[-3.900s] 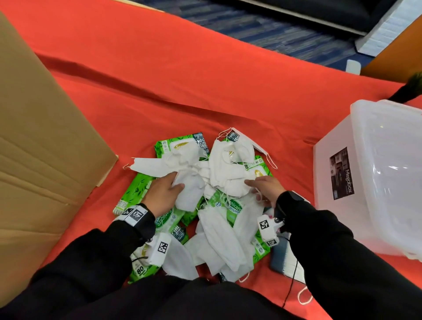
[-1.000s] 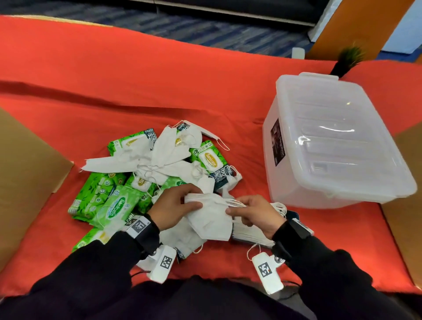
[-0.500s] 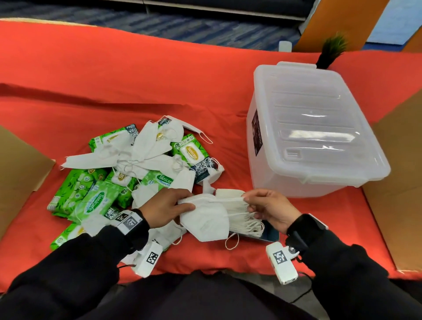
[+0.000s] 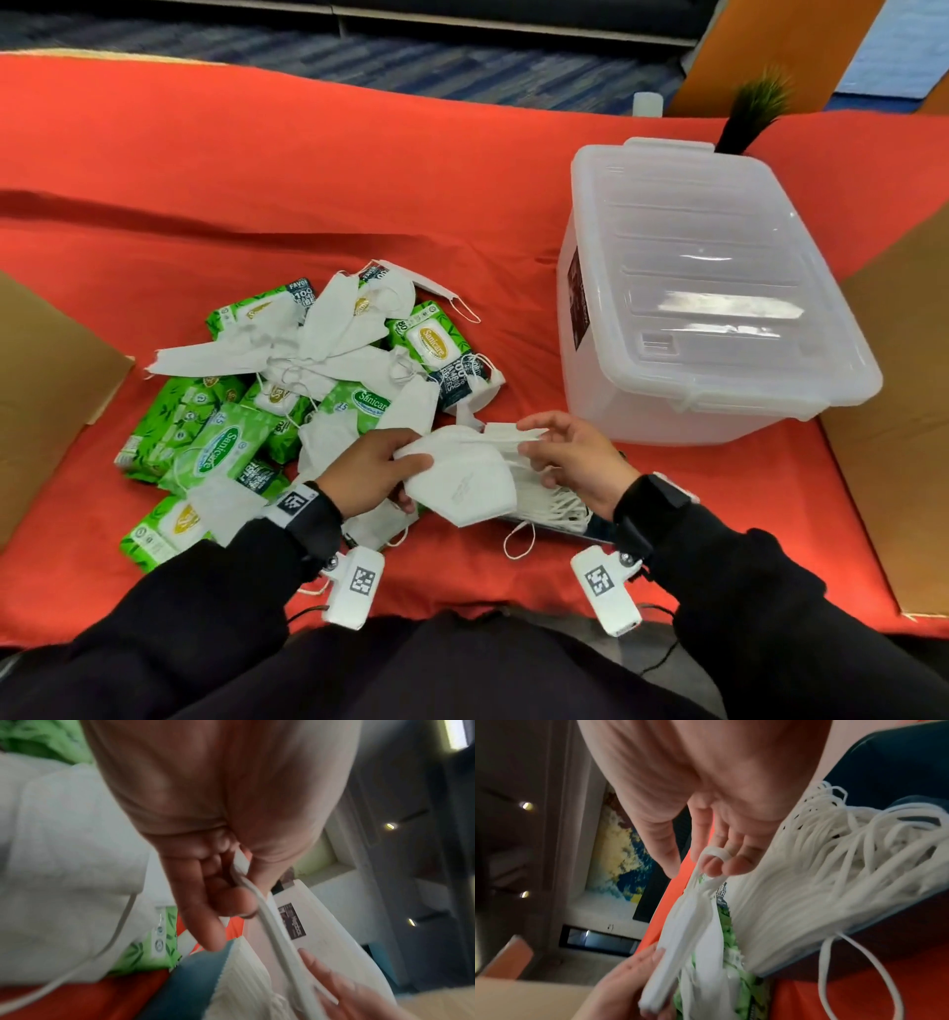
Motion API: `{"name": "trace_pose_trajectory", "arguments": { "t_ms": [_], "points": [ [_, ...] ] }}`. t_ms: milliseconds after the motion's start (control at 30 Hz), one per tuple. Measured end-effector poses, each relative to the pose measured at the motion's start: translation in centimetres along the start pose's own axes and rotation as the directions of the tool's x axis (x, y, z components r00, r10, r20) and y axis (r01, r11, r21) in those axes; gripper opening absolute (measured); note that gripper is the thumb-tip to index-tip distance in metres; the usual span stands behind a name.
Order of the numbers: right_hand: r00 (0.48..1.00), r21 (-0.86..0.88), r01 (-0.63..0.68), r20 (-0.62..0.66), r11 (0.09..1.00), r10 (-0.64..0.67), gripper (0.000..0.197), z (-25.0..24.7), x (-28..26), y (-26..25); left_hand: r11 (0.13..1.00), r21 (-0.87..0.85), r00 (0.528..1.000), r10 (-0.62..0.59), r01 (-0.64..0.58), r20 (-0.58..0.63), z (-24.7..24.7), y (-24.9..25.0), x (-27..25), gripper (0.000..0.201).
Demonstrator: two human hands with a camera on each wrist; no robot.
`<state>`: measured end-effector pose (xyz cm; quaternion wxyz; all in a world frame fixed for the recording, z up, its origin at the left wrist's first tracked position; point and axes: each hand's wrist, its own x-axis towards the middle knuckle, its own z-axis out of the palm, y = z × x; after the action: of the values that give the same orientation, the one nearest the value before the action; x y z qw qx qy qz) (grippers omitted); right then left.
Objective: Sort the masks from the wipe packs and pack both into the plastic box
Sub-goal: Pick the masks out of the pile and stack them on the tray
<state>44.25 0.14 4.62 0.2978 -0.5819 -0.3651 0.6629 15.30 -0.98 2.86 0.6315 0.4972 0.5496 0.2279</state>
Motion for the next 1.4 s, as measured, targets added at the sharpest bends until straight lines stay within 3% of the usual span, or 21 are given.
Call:
{"name": "trace_pose_trajectory", "arguments": {
  "t_ms": [67, 100, 167, 267, 333, 467, 567, 633, 733, 833, 1000, 1067, 1167, 1267, 1333, 1400],
  "points": [
    [0.993, -0.199, 0.098, -0.041, 0.975, -0.108, 0.049, 0.5, 0.3, 1.1, 0.988, -0.141, 0.99, -0.086, 0.07, -0.109, 0.6, -0.6, 0.1, 0.016],
    [0.98, -0.374, 0.144, -0.076, 0.916, -0.185, 0.06, 0.3, 0.3, 1.6, 0.96, -0.263, 0.976, -0.147, 0.101, -0.161, 0.6, -0.9, 0.0, 0.016],
    [0.95, -0.732, 0.175, -0.051, 0.659, -0.309, 0.087, -0.4, -0.2, 2.4, 0.852, -0.509, 0.944, -0.257, 0.121, -0.207, 0.4, -1.2, -0.5, 0.016],
    [0.972, -0.941, 0.138, 0.068, 0.308, -0.227, 0.125, -1.2, -0.9, 3.5, 0.767, -0.633, 0.939, -0.287, 0.105, -0.192, 0.3, -1.0, -0.9, 0.018],
    [0.984, -0.971, 0.092, 0.054, 0.221, -0.171, 0.13, -1.4, -0.6, 4.3, 0.811, -0.581, 0.959, -0.213, 0.068, -0.185, 1.0, -0.1, -1.1, 0.025],
    [0.976, -0.948, 0.044, -0.027, 0.316, -0.216, 0.114, -1.1, 1.0, 4.9, 0.956, -0.282, 0.992, 0.057, -0.086, -0.109, 3.1, 1.4, -0.5, 0.042],
    [0.959, -0.919, 0.041, -0.074, 0.391, -0.274, 0.097, -1.4, 2.1, 4.2, 0.978, -0.012, 0.976, 0.21, -0.209, 0.067, 5.4, 1.3, 0.7, 0.048],
    [0.958, -0.911, 0.049, -0.073, 0.409, -0.278, 0.084, -1.8, 2.6, 4.0, 0.963, 0.119, 0.963, 0.226, -0.243, 0.145, 6.9, 0.9, 1.8, 0.055],
    [0.966, -0.938, 0.01, -0.08, 0.346, -0.244, 0.083, -1.3, 2.6, 4.5, 0.972, 0.117, 0.976, 0.192, -0.203, 0.099, 8.6, 0.3, 3.3, 0.055],
    [0.965, -0.973, -0.07, -0.121, 0.219, -0.231, 0.105, -0.1, 2.0, 5.1, 0.984, -0.008, 0.983, 0.179, -0.179, 0.037, 9.2, -0.3, 4.0, 0.049],
    [0.988, -0.995, 0.028, 0.013, 0.097, -0.155, 0.114, -1.1, 1.9, 4.3, 0.983, -0.038, 0.983, 0.179, -0.18, -0.03, 9.1, -2.0, 4.6, 0.05],
    [0.989, -0.99, 0.106, 0.096, 0.09, -0.108, 0.106, -2.9, 2.0, 3.3, 0.986, -0.057, 0.987, 0.157, -0.158, -0.011, 9.2, -1.9, 4.8, 0.048],
    [0.983, -0.97, 0.166, 0.15, 0.176, -0.102, 0.095, -5.5, 2.1, 2.0, 0.979, 0.066, 0.981, 0.192, -0.191, -0.012, 9.0, -1.4, 4.6, 0.05],
    [0.974, -0.952, 0.202, 0.169, 0.232, -0.152, 0.089, -6.4, 2.2, 2.5, 0.92, 0.311, 0.971, 0.223, -0.238, 0.084, 8.6, -0.8, 4.2, 0.041],
    [0.968, -0.939, 0.226, 0.187, 0.261, -0.166, 0.083, -6.3, 2.4, 3.0, 0.805, 0.493, 0.943, 0.268, -0.331, 0.197, 8.5, -0.4, 3.8, 0.021],
    [0.969, -0.934, 0.225, 0.186, 0.276, -0.16, 0.09, -6.2, 2.3, 3.0, 0.655, 0.63, 0.909, 0.285, -0.417, 0.306, 8.4, 0.0, 3.6, 0.02]
  ]
}}
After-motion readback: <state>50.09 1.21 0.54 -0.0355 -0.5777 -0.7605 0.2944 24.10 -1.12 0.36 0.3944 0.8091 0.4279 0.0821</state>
